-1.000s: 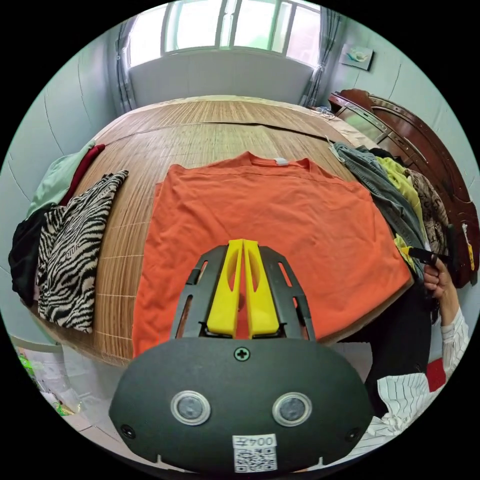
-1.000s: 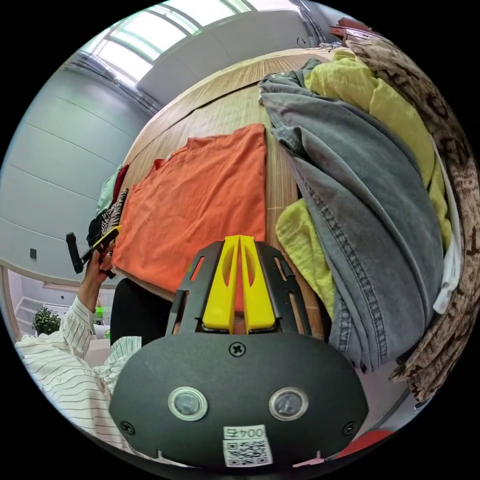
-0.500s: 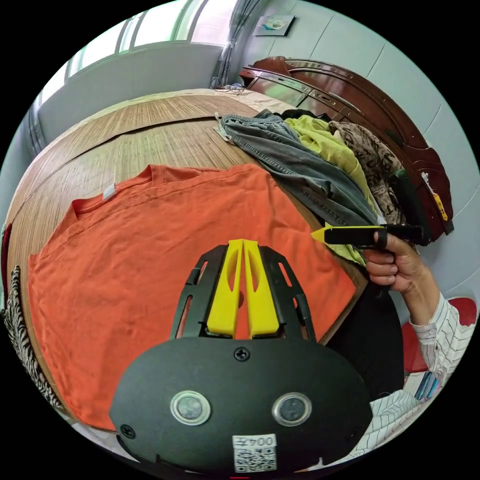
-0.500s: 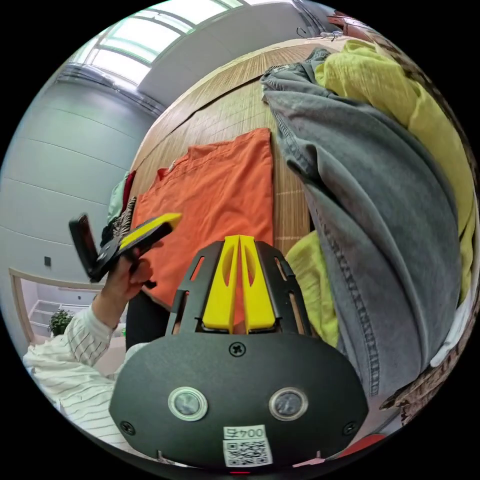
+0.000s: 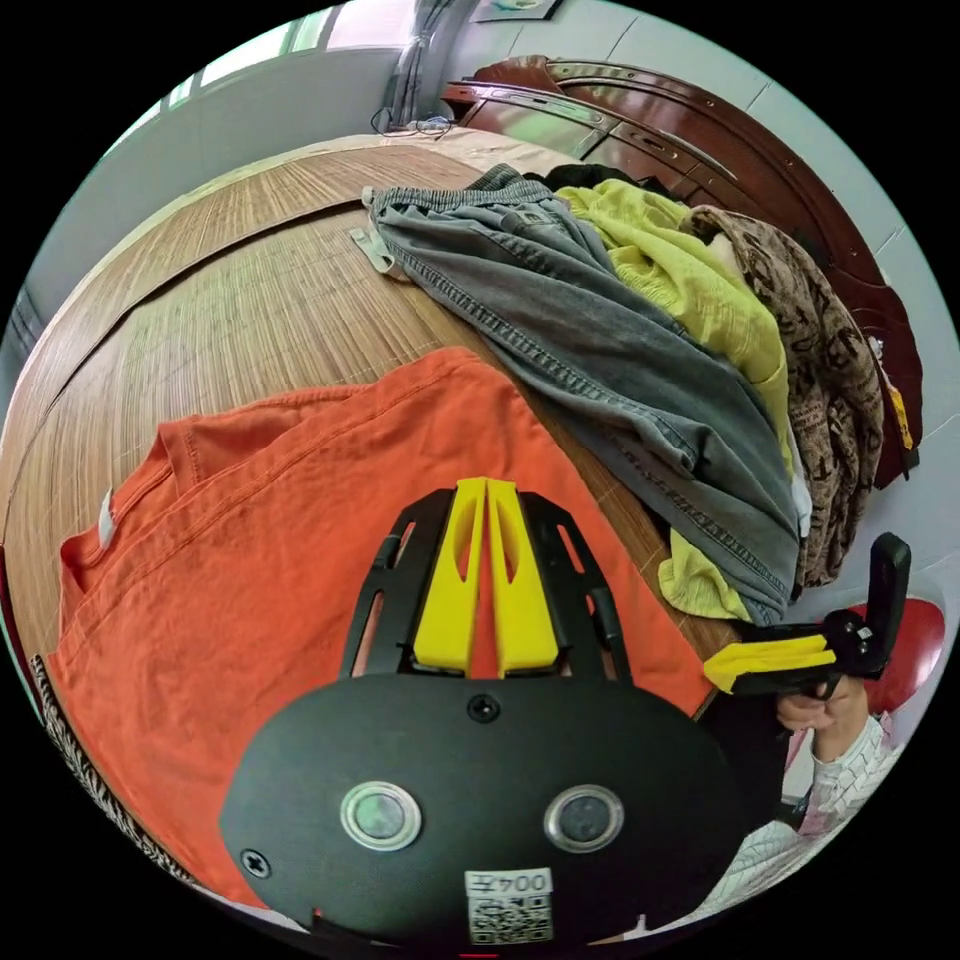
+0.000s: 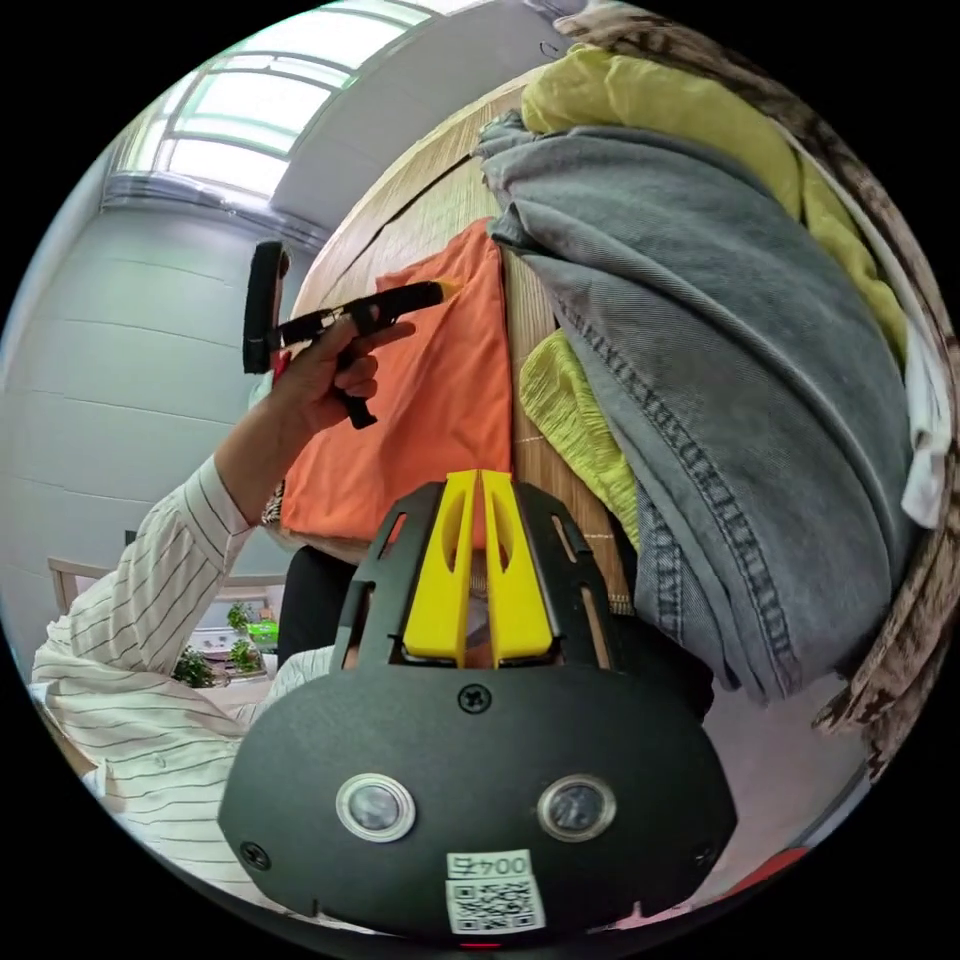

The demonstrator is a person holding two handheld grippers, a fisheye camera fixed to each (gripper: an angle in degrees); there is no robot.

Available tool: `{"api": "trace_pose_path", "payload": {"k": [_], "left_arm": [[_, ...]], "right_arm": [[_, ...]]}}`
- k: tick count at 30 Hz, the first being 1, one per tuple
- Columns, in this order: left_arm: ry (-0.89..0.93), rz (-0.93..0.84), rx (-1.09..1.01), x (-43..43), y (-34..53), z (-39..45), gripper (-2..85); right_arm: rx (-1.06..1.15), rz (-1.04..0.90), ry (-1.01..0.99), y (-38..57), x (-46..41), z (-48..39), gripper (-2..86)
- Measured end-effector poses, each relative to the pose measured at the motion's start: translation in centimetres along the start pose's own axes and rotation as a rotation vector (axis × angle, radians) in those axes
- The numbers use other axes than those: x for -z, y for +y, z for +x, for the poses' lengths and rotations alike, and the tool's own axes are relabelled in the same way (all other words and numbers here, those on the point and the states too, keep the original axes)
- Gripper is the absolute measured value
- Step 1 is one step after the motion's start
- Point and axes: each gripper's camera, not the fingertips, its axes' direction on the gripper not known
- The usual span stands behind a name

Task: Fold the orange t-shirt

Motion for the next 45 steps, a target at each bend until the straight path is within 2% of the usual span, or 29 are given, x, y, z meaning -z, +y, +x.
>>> {"api": "trace_pose_path", "payload": {"k": [3,8,12,20,31,35,39,45], "left_arm": [[0.058,0.183,-0.056,4.1,4.7,1.5,0.8],[0.092,0.364,0.007,7.2,14.1,2.9,2.0],[0.052,0.315,-0.05,5.6,18.4,6.4,4.4],[0.025,0.216,-0.285,0.8,19.1,16.1,11.0],[-0.104,0.129,-0.436,-4.2,18.0,23.8,12.1],[-0.229,0.103,-0.488,-5.7,17.2,26.1,10.4],[-0.261,0.139,-0.411,-5.8,16.7,26.3,3.9],[-0.193,0.199,-0.253,-4.3,17.0,24.6,1.3]], "right_arm": [[-0.072,0.025,-0.046,1.5,1.1,1.9,7.6],[-0.153,-0.015,-0.083,2.5,0.2,3.0,9.0],[-0.25,0.002,-0.107,2.6,0.2,3.6,8.6],[-0.374,0.003,-0.229,1.9,0.2,5.8,6.6],[-0.281,0.022,-0.233,-0.3,3.6,3.7,2.6],[-0.252,0.009,-0.244,-1.0,4.2,2.8,2.5],[-0.227,-0.002,-0.27,-1.6,4.9,2.2,2.8],[-0.216,0.103,-0.317,-2.1,6.9,3.1,7.5]]}}
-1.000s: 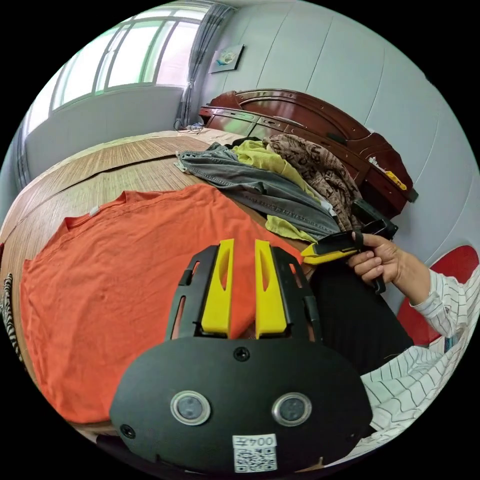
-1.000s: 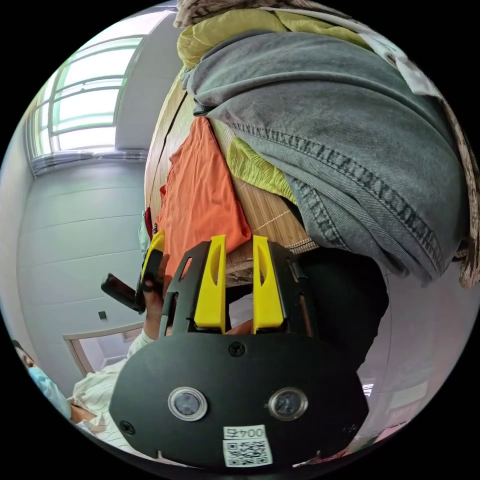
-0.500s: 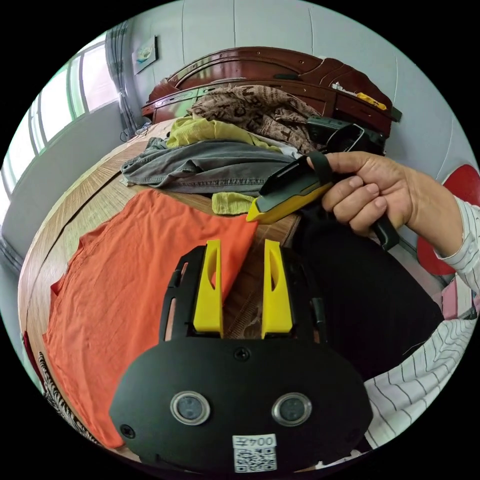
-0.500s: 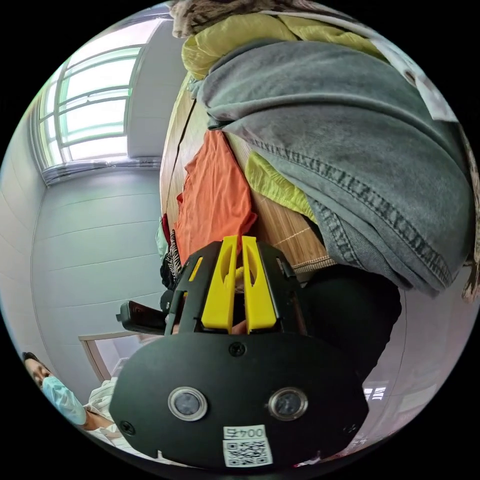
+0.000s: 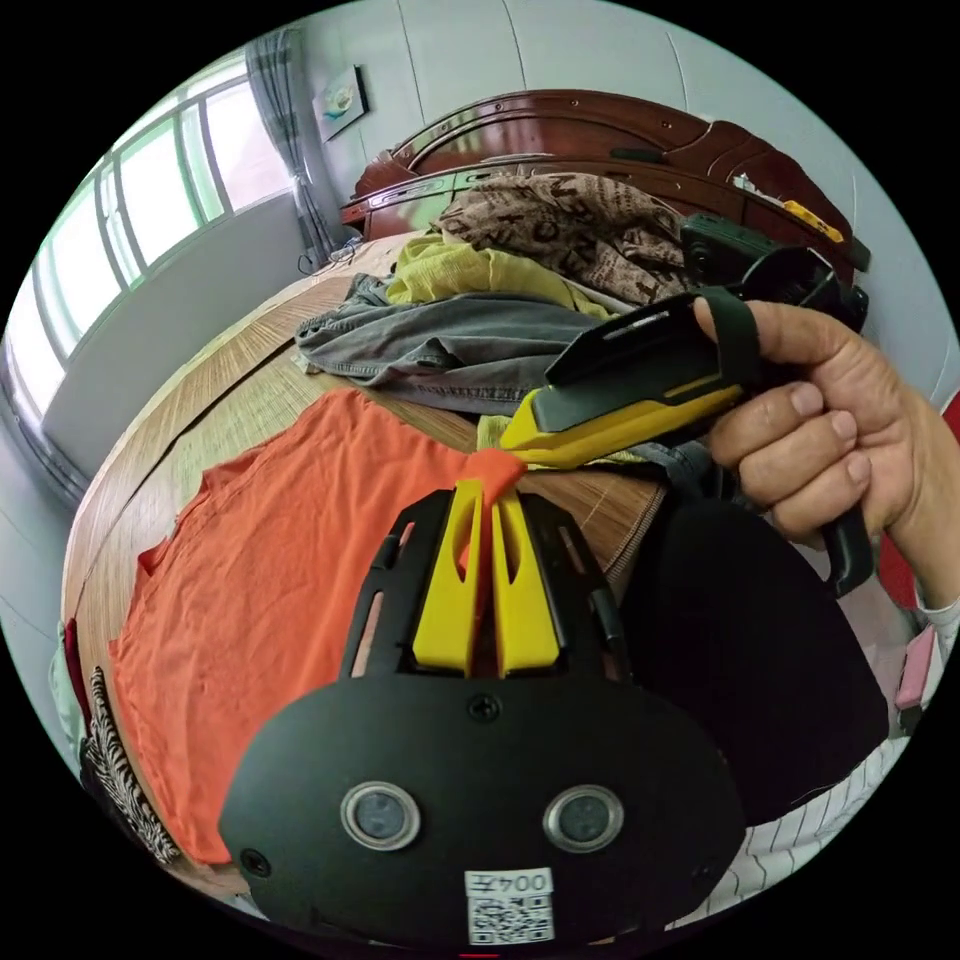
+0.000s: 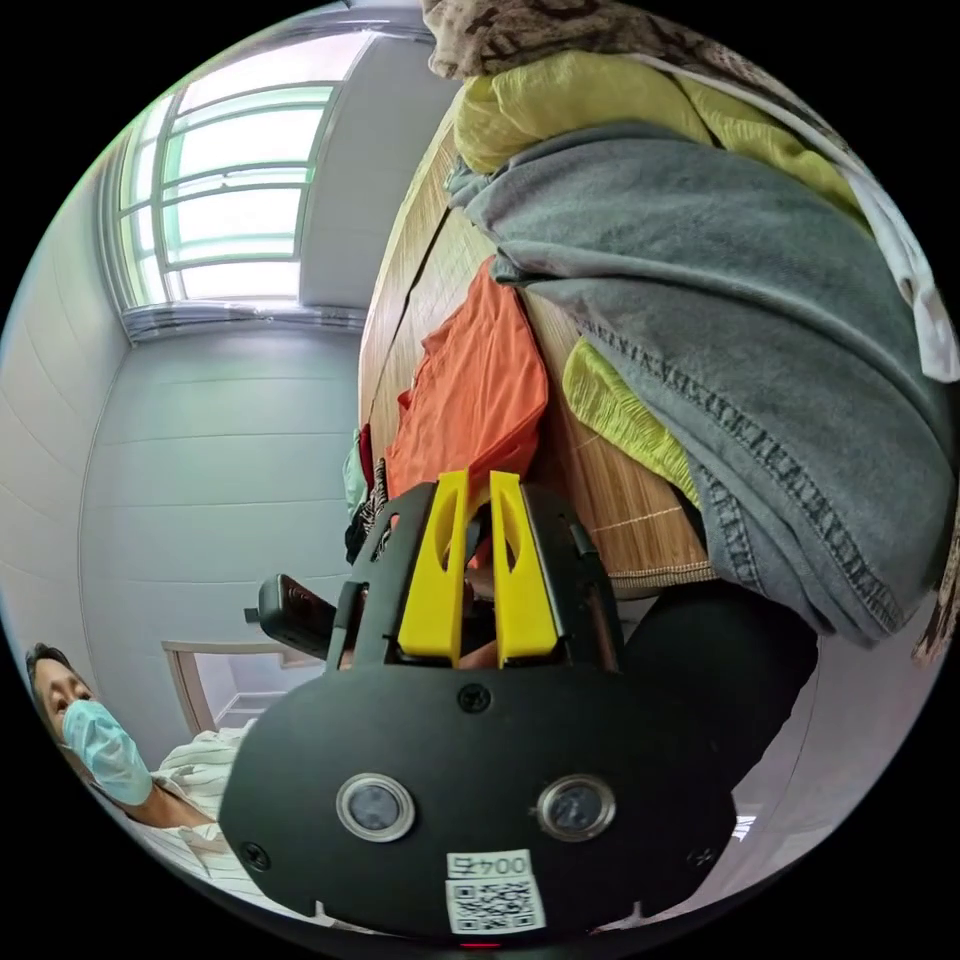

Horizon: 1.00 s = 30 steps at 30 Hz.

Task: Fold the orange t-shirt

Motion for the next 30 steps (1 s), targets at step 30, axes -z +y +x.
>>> {"api": "trace_pose_path", "payload": {"k": [30], "left_arm": [[0.131,0.261,0.229,13.5,5.8,-12.1,1.0]], "right_arm": [[-0.064,-0.271,0.089,-21.0,-12.4,-8.0,13.0]]}}
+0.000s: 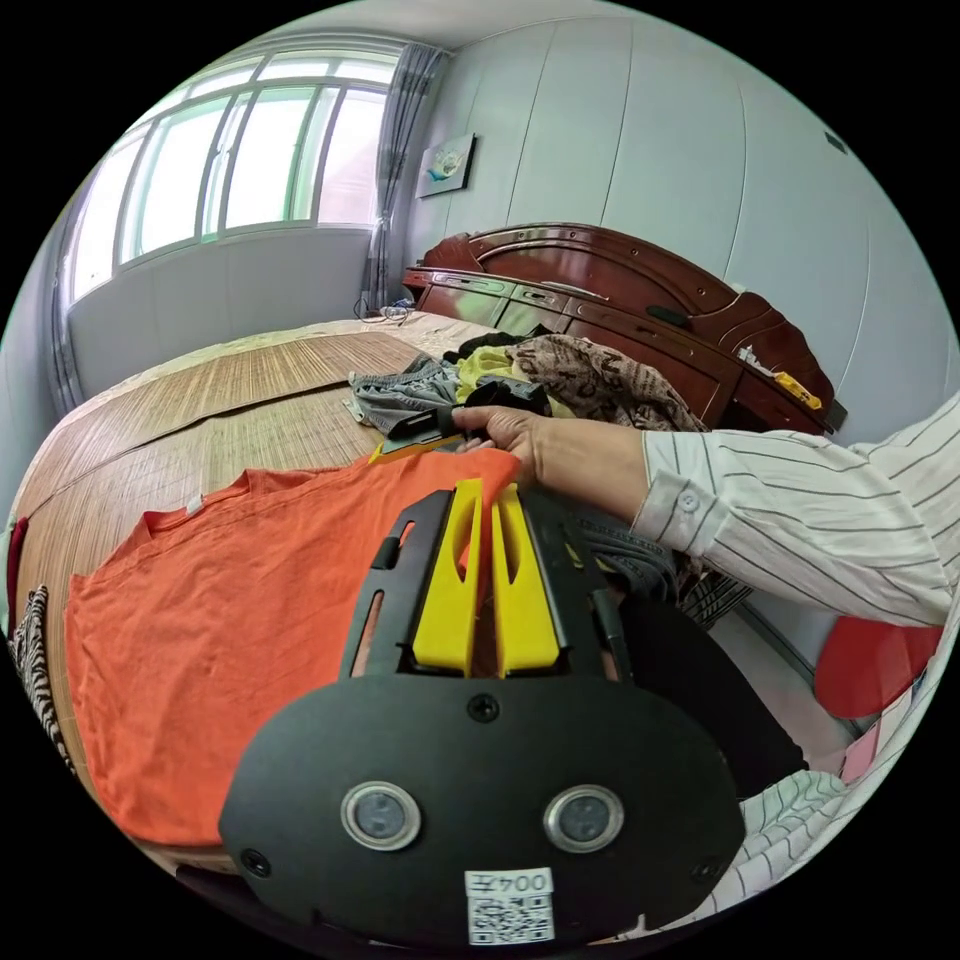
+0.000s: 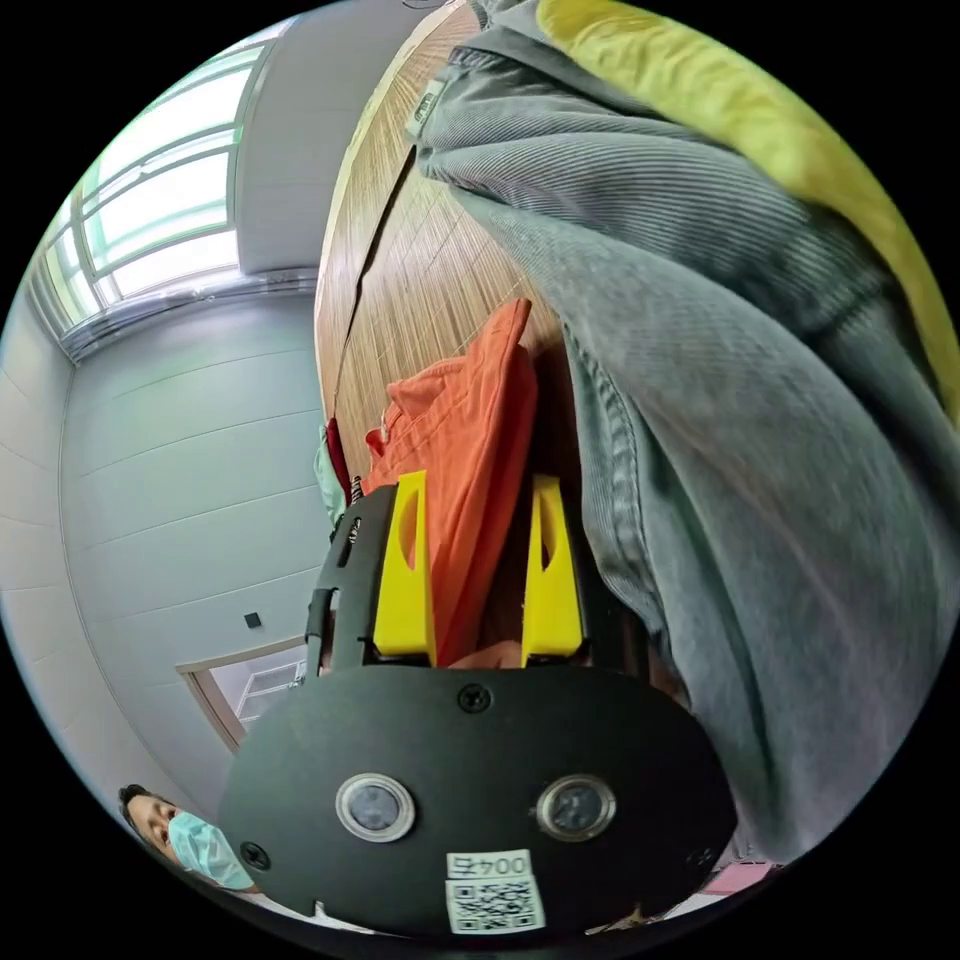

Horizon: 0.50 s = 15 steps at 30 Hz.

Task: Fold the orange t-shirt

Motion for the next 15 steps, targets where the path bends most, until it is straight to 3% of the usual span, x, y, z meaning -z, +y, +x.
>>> {"api": "trace_pose_path", "payload": {"k": [6,15], "left_arm": [[0.011,0.027,0.048,3.8,0.1,-3.5,1.0],[0.042,0.168,0.253,15.5,1.7,-12.2,1.2]], "right_arm": [[0.071,-0.015,0.072,-1.4,-1.8,-2.3,3.8],[0.179,0.072,0.064,1.8,-4.1,-13.9,1.8]]}}
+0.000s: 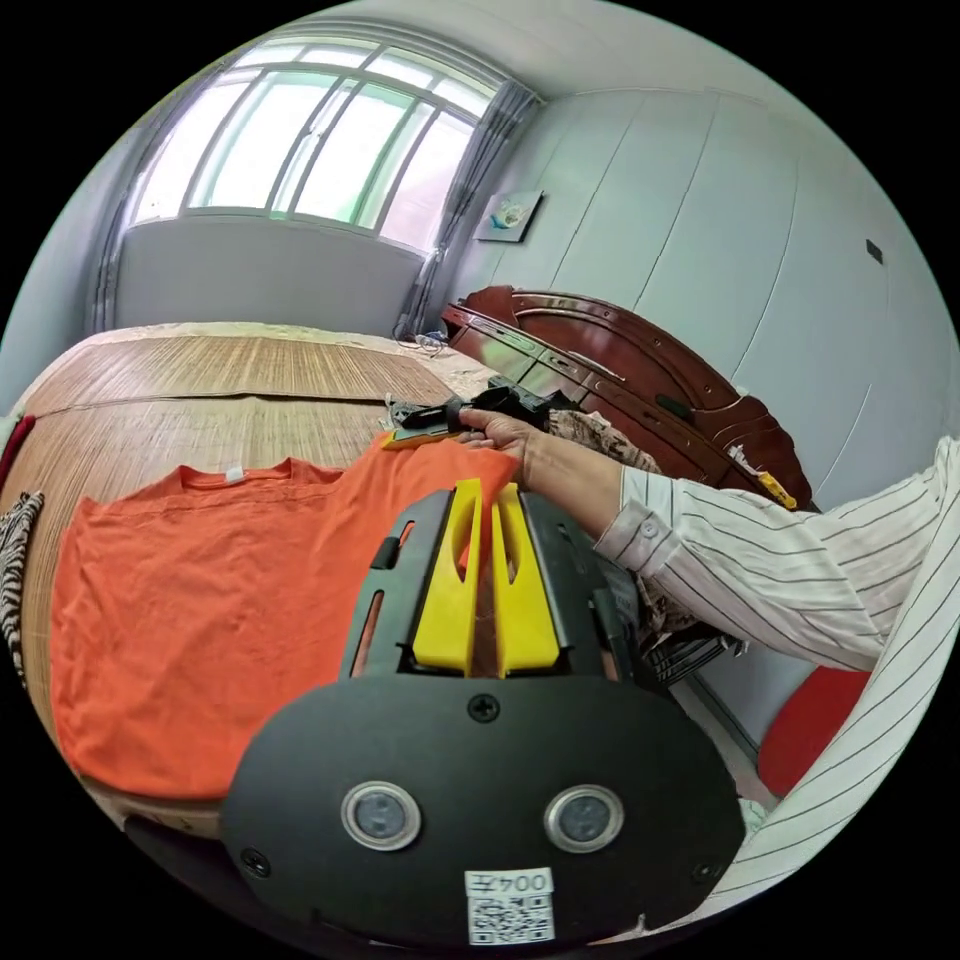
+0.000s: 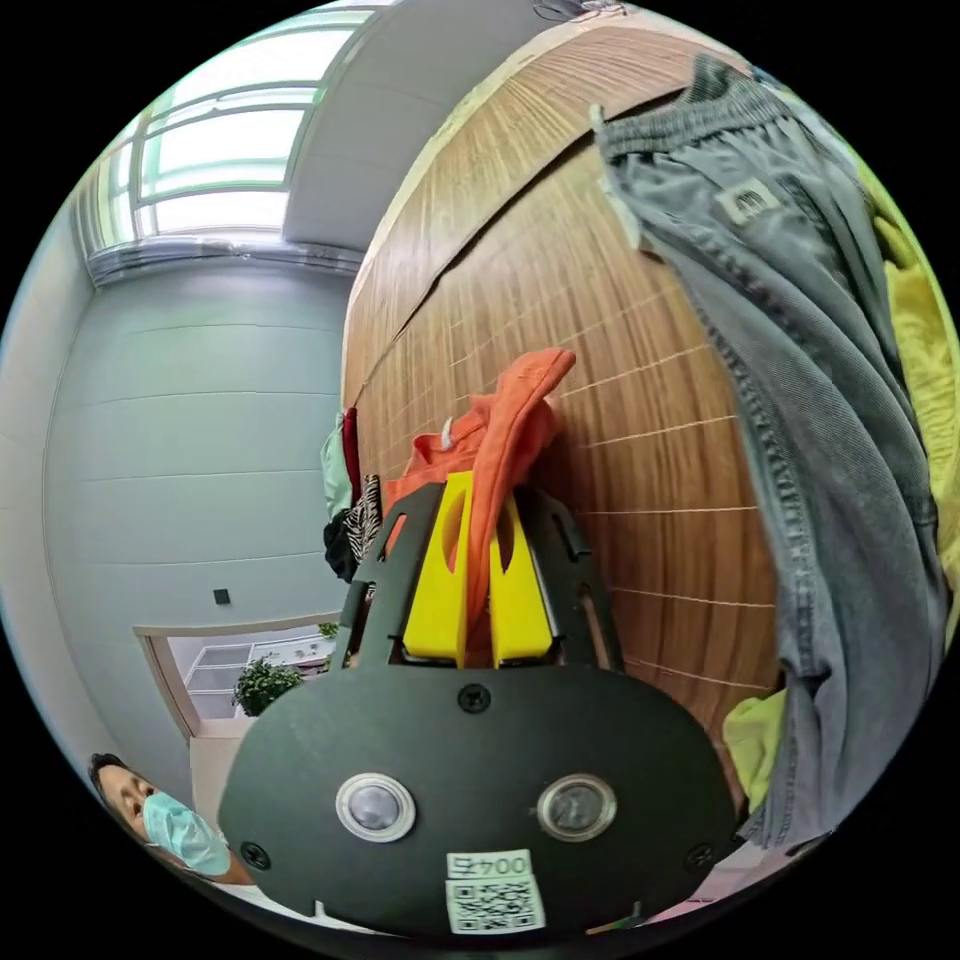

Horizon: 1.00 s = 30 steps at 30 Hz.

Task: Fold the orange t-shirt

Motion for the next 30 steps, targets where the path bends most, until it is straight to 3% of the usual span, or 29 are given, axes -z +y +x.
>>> {"api": "trace_pose_path", "payload": {"k": [8,16,21,30], "left_arm": [[-0.018,0.167,0.225,13.3,0.0,-10.6,1.5],[-0.039,0.263,0.446,23.9,3.0,-22.7,1.8],[0.03,0.315,0.709,28.2,7.4,-32.0,2.0],[0.121,0.337,0.934,31.5,11.9,-39.9,2.2]], "right_arm": [[0.129,-0.009,0.153,2.2,-8.5,-14.9,1.8],[0.226,-0.049,0.341,5.0,-23.7,-26.1,2.0],[0.251,-0.117,0.487,6.0,-33.8,-28.3,2.4],[0.323,-0.175,0.739,8.4,-47.0,-29.3,5.8]]}}
